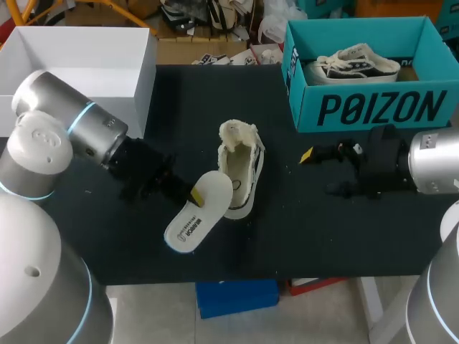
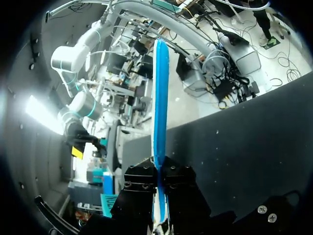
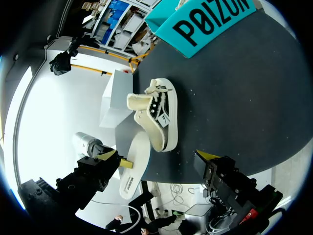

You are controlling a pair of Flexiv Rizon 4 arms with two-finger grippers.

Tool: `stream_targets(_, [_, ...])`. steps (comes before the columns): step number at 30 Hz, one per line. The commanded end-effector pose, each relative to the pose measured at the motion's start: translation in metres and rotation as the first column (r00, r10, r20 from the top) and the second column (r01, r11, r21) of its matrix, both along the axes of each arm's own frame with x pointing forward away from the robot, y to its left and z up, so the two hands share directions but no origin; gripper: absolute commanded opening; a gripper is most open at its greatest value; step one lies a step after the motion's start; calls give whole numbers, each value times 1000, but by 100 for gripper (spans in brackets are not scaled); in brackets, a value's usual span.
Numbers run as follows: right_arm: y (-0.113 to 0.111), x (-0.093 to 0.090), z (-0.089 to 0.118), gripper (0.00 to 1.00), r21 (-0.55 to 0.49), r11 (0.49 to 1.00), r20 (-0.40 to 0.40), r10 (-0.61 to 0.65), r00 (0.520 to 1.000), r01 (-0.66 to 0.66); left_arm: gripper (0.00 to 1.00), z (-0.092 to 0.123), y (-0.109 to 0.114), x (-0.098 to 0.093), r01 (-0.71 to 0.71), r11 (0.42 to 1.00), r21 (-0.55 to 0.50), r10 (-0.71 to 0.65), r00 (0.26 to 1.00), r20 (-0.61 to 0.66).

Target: Take the shoe out of the shoebox, open the shoe tongue, remove and reinsert the insole, then place the shoe into the shoebox

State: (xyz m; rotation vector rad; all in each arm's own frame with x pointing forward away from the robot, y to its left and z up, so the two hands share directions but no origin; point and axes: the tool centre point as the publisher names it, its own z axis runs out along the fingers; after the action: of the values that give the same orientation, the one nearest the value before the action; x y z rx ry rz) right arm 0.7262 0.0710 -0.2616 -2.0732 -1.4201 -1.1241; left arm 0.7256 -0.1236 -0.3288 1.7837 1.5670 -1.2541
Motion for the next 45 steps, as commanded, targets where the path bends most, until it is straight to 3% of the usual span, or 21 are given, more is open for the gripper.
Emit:
stream_targets(1, [1,0,0,100,-3,1000,-1,-1,1000,1,0,2,-6,6,6,1000,30,-6,1000,2])
stream_targets(21, [1,0,0,100,-3,1000,-1,-1,1000,1,0,-4,-31,31,88,988,124,-84,996,-41])
stream_targets(45, [1,0,0,100,-3,1000,-1,-1,1000,1,0,-23,-39,55,70,980,185,-63,997,-45])
